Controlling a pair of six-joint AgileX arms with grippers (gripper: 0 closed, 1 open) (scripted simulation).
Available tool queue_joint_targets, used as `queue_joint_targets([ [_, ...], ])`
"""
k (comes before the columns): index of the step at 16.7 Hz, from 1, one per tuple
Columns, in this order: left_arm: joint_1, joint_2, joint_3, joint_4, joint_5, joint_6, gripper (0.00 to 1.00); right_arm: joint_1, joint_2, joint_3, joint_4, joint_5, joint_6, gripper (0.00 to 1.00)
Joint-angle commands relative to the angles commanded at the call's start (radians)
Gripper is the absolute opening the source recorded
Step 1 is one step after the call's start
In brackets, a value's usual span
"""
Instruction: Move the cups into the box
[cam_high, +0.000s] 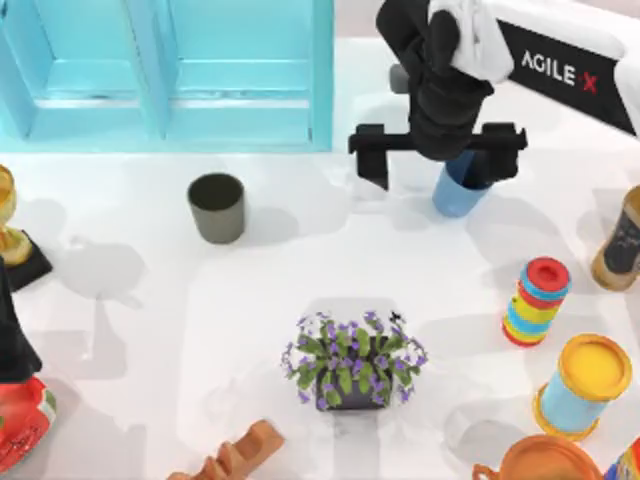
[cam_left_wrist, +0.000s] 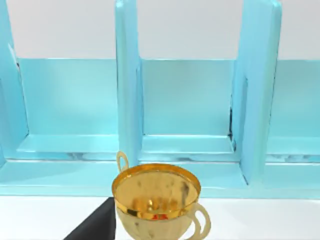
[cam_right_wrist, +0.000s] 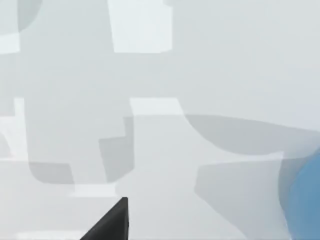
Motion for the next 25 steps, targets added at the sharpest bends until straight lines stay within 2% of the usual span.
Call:
queue_joint_targets([
  [10,0.0,0.0,0.0,0.0,0.0,0.0,1.0,0.0,0.0,0.0,0.0,0.0,0.0,0.02],
  [20,0.0,0.0,0.0,0.0,0.0,0.0,1.0,0.0,-0.007,-0.004,-0.004,0.001,-0.004,0.0],
  [25,0.0,0.0,0.0,0.0,0.0,0.0,1.0,-0.12,-0.129,0.016,-0.143,-0.023,-0.119,0.0],
])
